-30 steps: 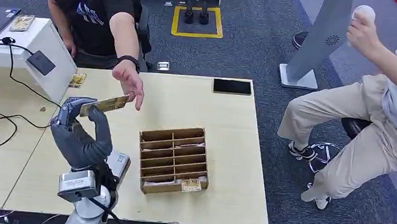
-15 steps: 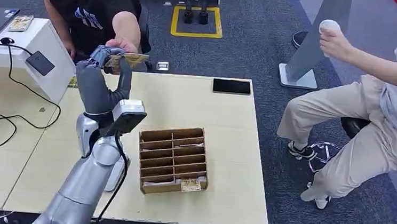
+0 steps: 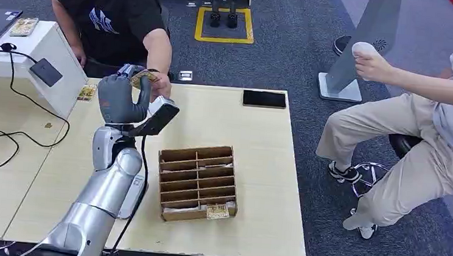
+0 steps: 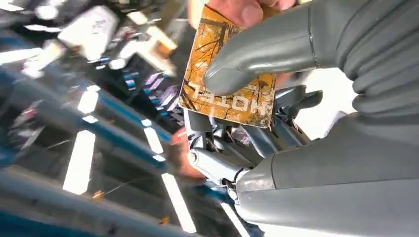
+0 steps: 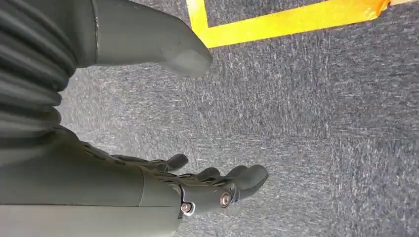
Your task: Pass the card to the sensor for recognition and then transmit it.
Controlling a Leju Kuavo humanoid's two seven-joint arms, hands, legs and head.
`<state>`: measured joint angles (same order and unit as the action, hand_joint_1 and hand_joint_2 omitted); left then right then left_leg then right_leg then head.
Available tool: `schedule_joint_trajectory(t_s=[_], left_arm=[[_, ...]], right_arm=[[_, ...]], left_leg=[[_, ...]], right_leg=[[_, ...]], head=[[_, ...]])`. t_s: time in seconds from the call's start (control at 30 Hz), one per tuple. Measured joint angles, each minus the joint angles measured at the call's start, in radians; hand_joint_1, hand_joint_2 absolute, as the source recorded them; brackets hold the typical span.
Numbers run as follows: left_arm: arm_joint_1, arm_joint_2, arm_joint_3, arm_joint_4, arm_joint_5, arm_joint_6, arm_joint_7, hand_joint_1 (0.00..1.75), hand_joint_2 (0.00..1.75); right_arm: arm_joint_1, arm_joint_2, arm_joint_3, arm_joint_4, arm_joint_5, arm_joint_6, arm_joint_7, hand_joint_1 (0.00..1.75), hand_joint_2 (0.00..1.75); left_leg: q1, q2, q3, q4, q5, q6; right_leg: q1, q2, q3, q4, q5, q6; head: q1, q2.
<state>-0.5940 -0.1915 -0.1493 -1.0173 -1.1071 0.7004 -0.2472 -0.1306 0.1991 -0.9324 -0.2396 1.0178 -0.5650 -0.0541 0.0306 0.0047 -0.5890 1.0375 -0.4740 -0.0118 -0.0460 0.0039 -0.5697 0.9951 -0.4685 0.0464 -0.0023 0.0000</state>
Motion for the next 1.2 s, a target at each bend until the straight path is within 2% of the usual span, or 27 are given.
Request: schedule_joint_trajectory(t_s=[0.17,0.2,0.23,0.37,0.5,0.6,0.67,0.7,0.87,1.0,1.07,1.2], left_arm=[[0.01,-0.003,0.061,0.049,-0.04,0.0,0.009,1.75,1.75],[0.011,-0.003,0.069,0.056,-0.04,0.0,0.007,1.54,1.75],[0.011,-0.006,0.074,0.062,-0.035,0.0,0.003,0.0,1.75],[0.017,-0.018,0.092,0.078,0.026,0.0,-0.026,0.0,1.75],[0.024,-0.034,0.093,0.087,0.073,0.0,-0.044,0.0,1.75],[0.035,-0.043,0.093,0.087,0.109,0.0,-0.045,0.0,1.75],[0.048,-0.052,0.093,0.087,0.18,0.0,-0.055,0.0,1.75],[0.054,-0.056,0.093,0.085,0.225,0.0,-0.056,0.0,1.75],[0.079,-0.076,0.083,0.074,0.361,0.0,-0.058,0.0,1.75],[0.087,-0.084,0.078,0.068,0.381,0.0,-0.06,0.0,1.75],[0.087,-0.086,0.076,0.068,0.394,0.0,-0.062,0.0,1.75],[0.095,-0.09,0.045,0.065,0.508,-0.016,-0.074,0.0,1.75]], right_arm=[[0.002,0.0,0.0,0.0,-0.013,-0.008,-0.001,0.0,1.75],[0.002,0.0,0.0,0.0,-0.014,-0.008,-0.001,0.0,1.75],[0.002,0.0,0.0,0.0,-0.021,-0.008,-0.003,0.0,1.75],[0.003,0.0,-0.001,0.0,-0.073,-0.012,-0.025,0.0,1.75],[0.003,0.0,-0.01,0.0,-0.116,-0.047,-0.071,0.0,1.75],[0.01,0.004,-0.026,-0.021,-0.122,-0.092,-0.142,0.0,1.75],[0.016,0.024,-0.086,-0.087,-0.085,-0.101,-0.249,0.0,1.75],[0.012,0.038,-0.151,-0.124,-0.057,-0.101,-0.312,0.0,1.75],[-0.006,0.08,-0.395,-0.235,-0.033,-0.101,-0.464,0.0,1.75],[-0.01,0.102,-0.511,-0.293,-0.033,-0.101,-0.477,0.0,1.75],[-0.01,0.11,-0.541,-0.312,-0.04,-0.101,-0.481,0.0,1.75],[-0.009,0.118,-0.578,-0.369,-0.112,-0.101,-0.495,0.0,1.75]], left_leg=[[0.0,0.0,0.0,0.0,0.0,0.0],[0.0,0.0,0.0,0.0,0.0,0.0],[0.0,0.0,-0.001,0.0,0.0,0.0],[0.0,0.0,-0.001,0.0,0.0,0.0],[0.0,0.0,-0.001,0.0,0.0,0.0],[0.0,0.0,-0.001,0.0,0.0,0.0],[0.0,0.0,-0.001,0.0,0.0,0.0],[0.0,0.0,-0.001,0.0,0.0,0.0],[0.0,-0.001,-0.001,0.0,0.0,0.0],[0.0,-0.001,-0.001,0.0,0.0,0.0],[0.0,-0.001,-0.001,0.0,0.0,0.0],[0.0,-0.001,-0.001,0.0,0.0,0.0]], right_leg=[[0.0,0.0,0.0,0.0,0.0,0.0],[0.0,0.0,0.0,0.0,0.0,0.0],[0.0,0.0,0.0,0.0,0.0,0.0],[0.0,0.0,-0.001,0.0,0.0,0.0],[0.0,0.0,-0.001,0.0,0.0,0.0],[0.0,0.0,-0.001,0.0,0.0,0.0],[0.0,0.0,-0.001,0.0,0.0,0.0],[0.0,0.0,-0.001,0.0,0.0,0.0],[0.0,-0.001,0.0,0.0,0.0,0.0],[0.0,-0.001,-0.001,0.0,0.0,0.0],[0.0,-0.001,-0.001,0.0,0.0,0.0],[0.0,-0.001,-0.001,0.0,0.0,0.0]], head=[[0.0,0.0],[0.0,0.0],[0.0,0.0],[0.0,0.0],[0.0,0.0],[0.0,0.0],[0.0,0.0],[0.0,0.0],[0.0,0.0],[0.0,0.0],[0.0,0.0],[0.0,0.0]])
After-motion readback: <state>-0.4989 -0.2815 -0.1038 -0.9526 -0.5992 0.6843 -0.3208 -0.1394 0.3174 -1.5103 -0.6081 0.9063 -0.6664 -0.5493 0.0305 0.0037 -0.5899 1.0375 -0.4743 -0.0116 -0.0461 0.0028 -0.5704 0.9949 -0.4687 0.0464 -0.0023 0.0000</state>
